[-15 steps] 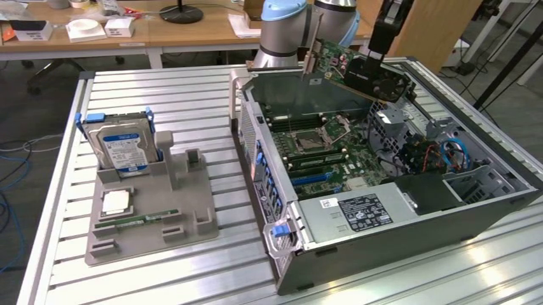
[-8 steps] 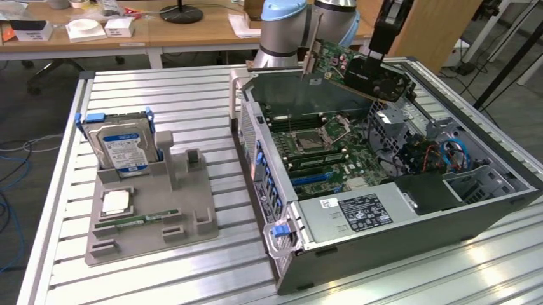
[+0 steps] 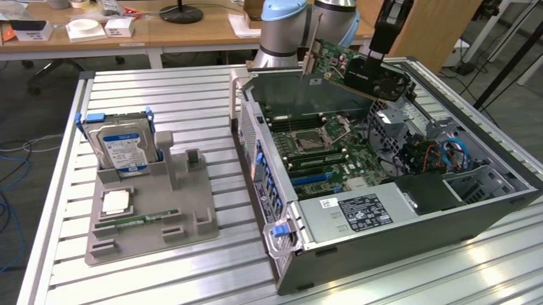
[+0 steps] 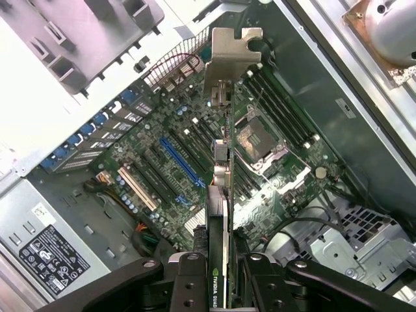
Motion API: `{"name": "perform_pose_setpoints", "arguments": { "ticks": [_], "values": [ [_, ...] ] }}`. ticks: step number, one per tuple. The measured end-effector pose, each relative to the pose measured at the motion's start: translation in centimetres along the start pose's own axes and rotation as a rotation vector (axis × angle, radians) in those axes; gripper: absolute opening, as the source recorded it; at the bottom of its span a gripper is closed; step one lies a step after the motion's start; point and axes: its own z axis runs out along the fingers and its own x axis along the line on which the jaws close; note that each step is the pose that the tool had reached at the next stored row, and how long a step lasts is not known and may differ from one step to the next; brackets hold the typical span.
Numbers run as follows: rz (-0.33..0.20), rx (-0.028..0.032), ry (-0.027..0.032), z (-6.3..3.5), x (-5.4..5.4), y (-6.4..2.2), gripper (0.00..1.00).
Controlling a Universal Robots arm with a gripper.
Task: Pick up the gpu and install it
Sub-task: 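Insert the gpu into the slot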
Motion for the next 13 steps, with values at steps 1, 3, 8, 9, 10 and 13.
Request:
{"name": "perform_pose_setpoints", "arguments": {
  "ticks": [1,3,8,9,10,13],
  "values": [
    [-0.003,-0.0001,0.0,0.0,0.0,0.0,0.25],
    [-0.007,-0.0002,0.0001,-0.01,0.0,0.0,0.25],
    [-0.019,-0.0006,0.0002,-0.03,0.0,0.0,0.25],
    [-0.022,-0.0007,0.0003,-0.03,0.0,0.0,0.25],
    [-0.024,-0.0007,0.0002,-0.03,0.0,0.0,0.25],
    [-0.031,-0.0009,0.0004,-0.05,0.0,0.0,0.25]
  ]
}}
